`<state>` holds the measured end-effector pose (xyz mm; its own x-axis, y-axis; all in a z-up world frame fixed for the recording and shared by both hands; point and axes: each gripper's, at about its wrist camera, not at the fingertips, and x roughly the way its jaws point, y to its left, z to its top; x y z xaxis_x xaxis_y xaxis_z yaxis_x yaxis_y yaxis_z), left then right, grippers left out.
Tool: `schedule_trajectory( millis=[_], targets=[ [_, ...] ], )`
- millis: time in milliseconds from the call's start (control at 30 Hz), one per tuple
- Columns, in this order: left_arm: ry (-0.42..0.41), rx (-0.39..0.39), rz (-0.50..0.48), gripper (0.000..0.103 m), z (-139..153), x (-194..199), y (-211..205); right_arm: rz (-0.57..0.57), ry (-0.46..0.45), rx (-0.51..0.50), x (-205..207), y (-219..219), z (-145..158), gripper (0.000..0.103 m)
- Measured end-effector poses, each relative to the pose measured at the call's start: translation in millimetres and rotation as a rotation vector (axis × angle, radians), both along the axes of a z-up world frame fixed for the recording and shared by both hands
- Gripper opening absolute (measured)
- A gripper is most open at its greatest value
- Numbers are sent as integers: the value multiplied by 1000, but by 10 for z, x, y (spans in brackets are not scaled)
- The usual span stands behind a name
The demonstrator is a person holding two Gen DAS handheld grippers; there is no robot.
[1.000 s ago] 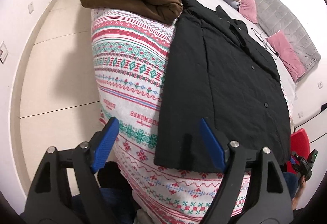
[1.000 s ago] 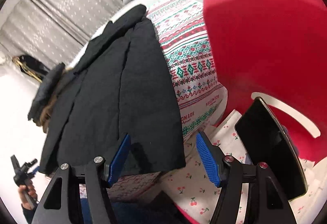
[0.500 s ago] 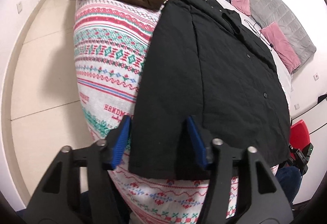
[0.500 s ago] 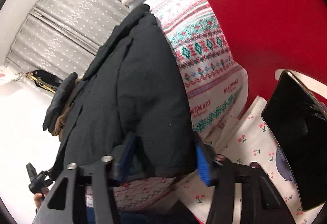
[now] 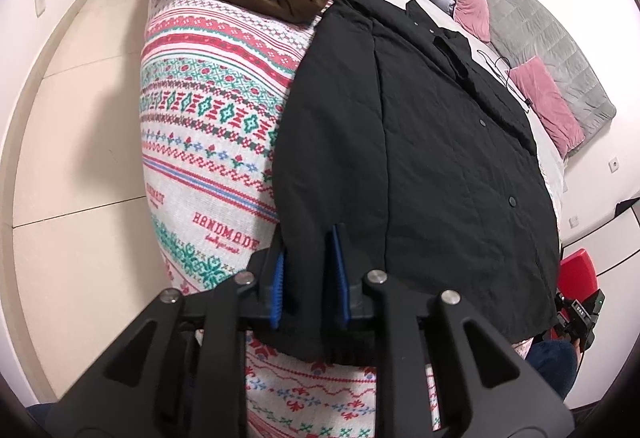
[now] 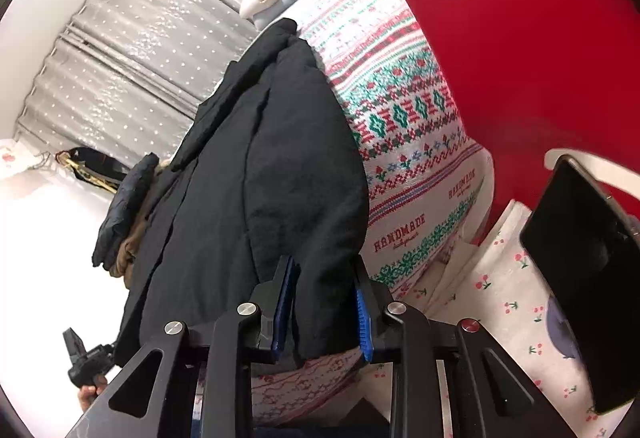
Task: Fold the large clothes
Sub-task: 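Grasp the coat hem with both grippers and lift it toward the collar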
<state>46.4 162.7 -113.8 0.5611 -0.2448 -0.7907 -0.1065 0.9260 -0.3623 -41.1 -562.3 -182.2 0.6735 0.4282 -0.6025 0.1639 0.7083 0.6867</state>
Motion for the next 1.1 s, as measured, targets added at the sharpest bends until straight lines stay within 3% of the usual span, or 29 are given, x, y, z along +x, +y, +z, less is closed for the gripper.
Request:
schedule_trajectory(
  millis=[100,267,500,800,1100],
  targets=[
    [-28,22,-7,11,64,-31,-29,-17,-29,-6,-34,7,59,21],
    [-75,14,-2,7,246,-75,-25,-38,-118,-10,-184,-37,411,9],
    [-108,-7,10,6,419,-62,-33,-13,-210,-42,-151,44,905,8],
    [-152,-39,8,5,647,-114,27,2,-283,-126,-238,153,1294,7],
    [-169,-74,19,5,872,-273,60,-10,-340,-115,-387,152,1590,7]
  ],
)
